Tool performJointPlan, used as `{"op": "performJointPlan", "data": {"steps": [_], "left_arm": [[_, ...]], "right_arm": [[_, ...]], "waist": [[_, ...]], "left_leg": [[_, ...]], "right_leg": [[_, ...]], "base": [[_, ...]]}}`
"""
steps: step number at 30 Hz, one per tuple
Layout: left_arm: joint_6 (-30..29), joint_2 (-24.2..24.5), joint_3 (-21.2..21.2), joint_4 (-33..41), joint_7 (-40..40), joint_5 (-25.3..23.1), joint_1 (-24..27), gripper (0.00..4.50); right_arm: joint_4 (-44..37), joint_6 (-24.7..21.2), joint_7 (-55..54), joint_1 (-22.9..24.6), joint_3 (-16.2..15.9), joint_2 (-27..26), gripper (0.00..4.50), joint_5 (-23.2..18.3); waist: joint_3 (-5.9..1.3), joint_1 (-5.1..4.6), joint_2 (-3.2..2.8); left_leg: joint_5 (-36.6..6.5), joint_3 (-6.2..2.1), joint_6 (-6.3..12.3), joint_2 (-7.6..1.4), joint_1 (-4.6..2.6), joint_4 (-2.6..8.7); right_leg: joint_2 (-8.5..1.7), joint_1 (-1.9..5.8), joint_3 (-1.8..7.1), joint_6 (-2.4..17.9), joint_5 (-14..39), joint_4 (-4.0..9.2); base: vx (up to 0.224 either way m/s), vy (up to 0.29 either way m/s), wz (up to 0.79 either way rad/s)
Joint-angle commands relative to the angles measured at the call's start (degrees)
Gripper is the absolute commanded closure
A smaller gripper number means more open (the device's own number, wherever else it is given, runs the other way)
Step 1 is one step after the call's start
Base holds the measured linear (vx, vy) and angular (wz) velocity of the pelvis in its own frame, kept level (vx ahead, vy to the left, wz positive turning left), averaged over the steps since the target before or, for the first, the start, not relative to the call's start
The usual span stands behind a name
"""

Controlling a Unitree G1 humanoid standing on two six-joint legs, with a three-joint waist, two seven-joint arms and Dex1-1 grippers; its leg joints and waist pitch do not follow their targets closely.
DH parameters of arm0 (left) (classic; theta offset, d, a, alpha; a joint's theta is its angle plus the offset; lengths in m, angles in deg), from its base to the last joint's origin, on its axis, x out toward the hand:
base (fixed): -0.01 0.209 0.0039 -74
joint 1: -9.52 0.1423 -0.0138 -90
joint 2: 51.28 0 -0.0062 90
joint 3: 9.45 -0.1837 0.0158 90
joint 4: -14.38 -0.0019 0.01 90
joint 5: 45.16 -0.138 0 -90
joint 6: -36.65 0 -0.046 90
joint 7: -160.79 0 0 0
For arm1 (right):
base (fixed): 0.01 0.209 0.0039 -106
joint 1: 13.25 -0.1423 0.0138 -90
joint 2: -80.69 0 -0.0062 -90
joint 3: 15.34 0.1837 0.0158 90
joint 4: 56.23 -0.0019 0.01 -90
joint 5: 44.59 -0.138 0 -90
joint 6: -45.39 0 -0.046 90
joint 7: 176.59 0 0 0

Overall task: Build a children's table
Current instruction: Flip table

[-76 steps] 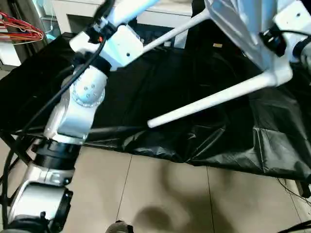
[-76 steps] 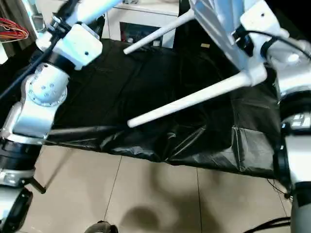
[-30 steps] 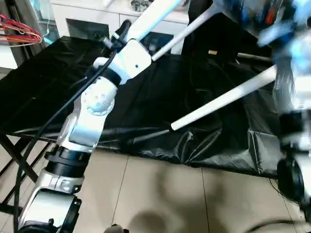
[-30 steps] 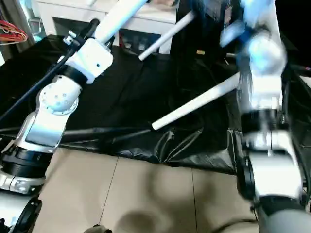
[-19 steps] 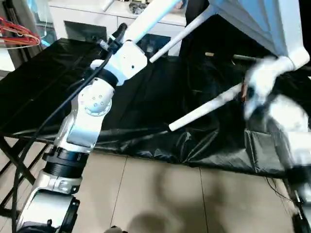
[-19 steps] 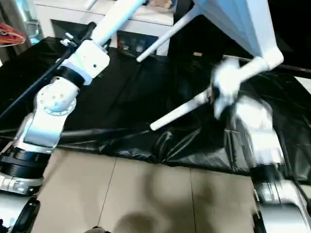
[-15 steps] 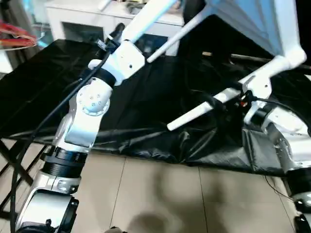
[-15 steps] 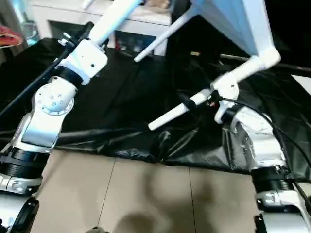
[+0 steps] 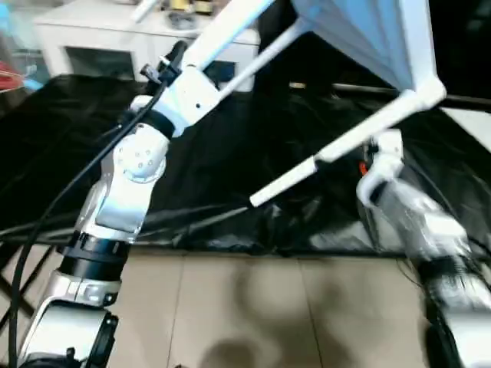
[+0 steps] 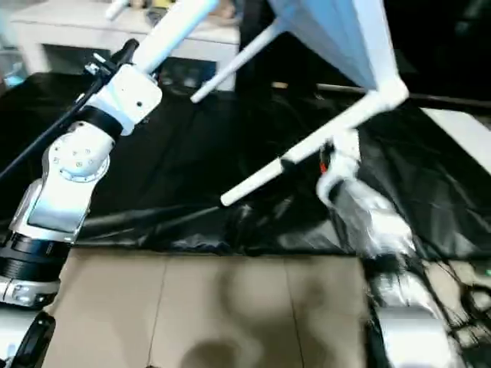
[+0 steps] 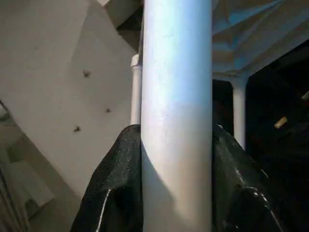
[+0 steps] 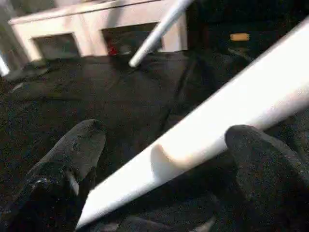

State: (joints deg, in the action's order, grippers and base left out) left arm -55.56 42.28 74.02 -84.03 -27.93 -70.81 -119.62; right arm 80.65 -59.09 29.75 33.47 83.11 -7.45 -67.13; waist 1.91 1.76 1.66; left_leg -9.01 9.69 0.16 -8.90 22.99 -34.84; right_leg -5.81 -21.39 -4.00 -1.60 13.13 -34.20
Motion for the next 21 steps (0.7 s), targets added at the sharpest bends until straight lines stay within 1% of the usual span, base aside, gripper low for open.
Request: {"op": "performJointPlan", "data": {"steps": [1,2,3,4,5,6,7,8,9,10,11,12,13,14,15,16,17,18,19,20,21], "left_arm": [[-2.40,-1.21,-3.58,-5.23,-4.70,1.28,3.88,2.96],[-2.53,-1.11,-3.47,-5.11,-4.79,1.41,4.10,2.96],[-2.63,-1.08,-3.45,-4.98,-4.83,1.45,4.17,2.96],[-2.81,-1.03,-3.42,-4.76,-4.91,1.51,4.30,2.96],[-2.87,-0.99,-3.41,-4.65,-4.95,1.53,4.38,2.96],[-3.07,-0.86,-3.34,-4.20,-5.05,1.55,4.70,2.96],[-3.11,-0.84,-3.33,-4.13,-5.07,1.55,4.76,2.96],[-3.70,-0.41,-3.05,-3.04,-5.39,1.67,5.71,2.96],[-4.11,-0.14,-2.87,-2.30,-5.58,1.71,6.34,2.96],[-4.40,0.05,-2.73,-1.67,-5.75,1.72,6.82,2.96],[-4.60,0.34,-2.55,-0.84,-5.97,1.75,7.45,2.96],[-4.65,0.44,-2.48,-0.53,-6.05,1.76,7.68,2.96],[-4.73,0.55,-2.43,-0.26,-6.12,1.76,7.90,2.96],[-5.16,1.14,-2.23,0.95,-6.57,1.80,9.02,2.96],[-5.40,1.40,-2.17,1.65,-6.79,1.84,9.60,2.96],[-5.52,1.67,-2.03,2.18,-6.93,1.90,10.07,2.96],[-5.62,1.84,-1.91,2.68,-7.03,1.94,10.45,2.96],[-5.46,2.05,-1.77,3.15,-7.13,2.01,10.76,2.96],[-5.16,2.62,-1.56,4.09,-7.55,2.17,11.24,2.96],[-5.18,3.02,-1.46,4.57,-7.83,2.26,11.45,2.96],[-5.19,3.40,-1.27,4.97,-8.09,2.43,11.67,2.96]], "right_arm": [[4.49,1.02,-1.94,-1.70,1.79,0.28,0.00,0.20],[10.76,2.09,-5.11,-5.03,3.60,-0.21,0.00,0.40],[11.92,2.36,-5.81,-5.66,4.01,-0.27,0.00,0.47],[13.88,3.01,-7.10,-6.74,4.65,-0.33,0.00,0.61],[14.59,3.31,-7.66,-7.20,5.02,-0.34,0.00,0.53],[15.90,3.33,-8.41,-8.00,6.16,-0.41,0.00,-0.37],[16.14,3.39,-8.55,-8.16,6.33,-0.41,0.00,-0.49],[19.50,4.15,-9.74,-10.18,8.25,-0.33,0.00,-1.92],[20.95,5.00,-9.77,-11.08,8.60,-0.21,0.00,-2.02],[22.09,5.80,-9.61,-11.73,8.70,-0.11,0.00,-1.86],[22.75,6.18,-8.50,-12.27,8.90,-0.15,0.00,-2.04],[22.92,6.29,-7.98,-12.44,8.96,-0.17,0.00,-2.11],[23.15,6.51,-7.38,-12.69,9.18,-0.21,0.00,-2.23],[24.44,7.66,-4.72,-14.14,11.04,-0.40,0.00,-3.26],[25.05,8.05,-4.03,-14.70,11.88,-0.46,0.17,-3.49],[25.59,8.72,-3.75,-15.13,11.87,-0.41,0.27,-2.93],[25.82,9.07,-3.76,-15.27,11.64,-0.35,0.34,-2.43],[26.22,9.34,-3.97,-15.49,11.56,-0.31,0.37,-1.98],[26.80,9.81,-3.93,-16.06,11.48,-0.20,0.45,-1.44],[27.39,9.95,-4.06,-16.66,11.67,-0.11,0.55,-1.39],[27.83,10.00,-4.36,-17.18,11.79,-0.04,0.66,-1.37]], "waist": [[-1.66,-0.54,-0.86],[-2.06,0.26,-0.82],[-1.93,1.09,-0.39],[-2.50,0.75,2.47],[-1.68,1.20,3.19],[-1.53,1.10,3.74],[-1.46,2.16,1.88],[-1.74,1.16,1.18],[-1.61,0.34,0.97],[-1.57,-0.54,-0.63],[-1.33,-0.82,-0.24],[-1.11,-0.81,-0.16],[-1.03,-0.72,-0.15],[-0.95,-0.72,0.33],[-0.74,-0.79,0.31],[-0.69,-0.12,0.11],[-1.00,3.35,-0.15],[-0.79,4.45,0.78],[-0.77,4.26,5.48],[-0.69,3.71,4.70],[-1.54,5.34,4.23]], "left_leg": [[-55.26,-2.42,-10.95,-4.30,-2.31,9.31],[-54.74,-0.91,-10.85,-4.51,-0.62,11.84],[-53.18,0.26,-10.99,-4.20,-0.54,12.33],[-44.59,1.41,-9.66,-2.17,-5.69,5.41],[-24.18,-0.81,-4.44,-0.24,-7.48,-4.72],[-14.27,-2.36,-2.65,-0.39,-3.49,-3.45],[-12.62,-3.05,-4.06,-2.51,-1.66,1.12],[-27.09,-3.05,-6.22,-3.66,-3.05,4.10],[-34.83,-3.58,-7.44,-4.05,-3.24,4.80],[-47.92,-4.37,-9.17,-4.68,-3.61,6.69],[-49.70,-4.34,-8.69,-4.77,-3.29,7.27],[-52.03,-3.93,-8.11,-4.59,-3.47,7.65],[-52.65,-3.60,-8.06,-4.42,-3.79,7.44],[-53.34,-3.07,-7.95,-4.05,-4.41,7.02],[-53.93,-2.88,-7.87,-4.02,-4.55,7.21],[-54.21,-2.28,-7.56,-4.53,-2.84,9.19],[-53.99,-0.31,-6.86,-5.68,0.82,13.11],[-51.24,1.17,-6.22,-5.54,0.35,13.62],[-34.68,1.44,-5.80,-2.07,-7.70,1.77],[-15.54,-1.04,-2.94,-1.07,-5.95,-3.40],[-8.00,-2.44,-3.31,-2.40,-1.29,0.76]], "right_leg": [[-0.62,-0.11,-0.86,5.98,24.69,2.50],[-0.17,1.81,-0.65,7.03,20.22,-2.19],[-0.20,1.23,-0.09,7.44,21.35,-2.44],[-2.48,-4.25,1.35,6.01,34.20,4.29],[-8.77,-6.48,3.67,2.81,49.84,10.54],[-9.81,-1.80,4.18,2.60,48.78,8.91],[-7.73,0.90,1.36,3.92,43.36,7.10],[-3.13,-0.91,-0.46,4.42,33.50,4.98],[-2.47,-1.17,-0.83,5.08,29.23,4.08],[-1.73,-0.39,-1.17,7.45,18.30,3.04],[-1.59,0.10,-1.32,7.57,17.09,2.90],[-1.73,0.19,-1.42,7.24,19.16,3.15],[-1.89,-0.09,-1.43,6.95,21.51,3.34],[-2.04,-0.53,-1.97,5.87,27.27,4.26],[-1.83,-0.51,-2.64,5.22,29.45,4.51],[-1.19,1.62,-3.03,4.67,29.02,2.19],[-0.19,5.12,-0.97,5.37,17.65,-6.91],[-0.02,4.07,0.38,5.07,17.08,-7.30],[-4.29,-5.73,3.02,0.27,44.51,5.81],[-8.59,-4.29,5.97,0.48,57.61,8.87],[-8.26,1.96,5.10,2.03,46.21,5.48]], "base": [[0.000,0.000,0.00],[-0.058,-0.010,0.00],[0.000,0.000,0.00],[-0.034,-0.052,0.11],[0.019,-0.053,0.00],[0.085,-0.015,-0.21],[0.080,0.024,-0.31],[0.000,0.000,0.00],[-0.056,-0.002,0.03],[-0.056,-0.002,0.03],[0.000,0.000,0.00],[0.000,0.000,0.00],[0.000,0.000,0.00],[0.000,0.000,0.00],[0.000,0.000,0.00],[0.000,0.000,0.00],[-0.052,-0.075,0.09],[-0.018,-0.139,0.24],[-0.018,-0.139,0.24],[0.072,-0.144,-0.05],[0.127,-0.064,-0.24]]}}
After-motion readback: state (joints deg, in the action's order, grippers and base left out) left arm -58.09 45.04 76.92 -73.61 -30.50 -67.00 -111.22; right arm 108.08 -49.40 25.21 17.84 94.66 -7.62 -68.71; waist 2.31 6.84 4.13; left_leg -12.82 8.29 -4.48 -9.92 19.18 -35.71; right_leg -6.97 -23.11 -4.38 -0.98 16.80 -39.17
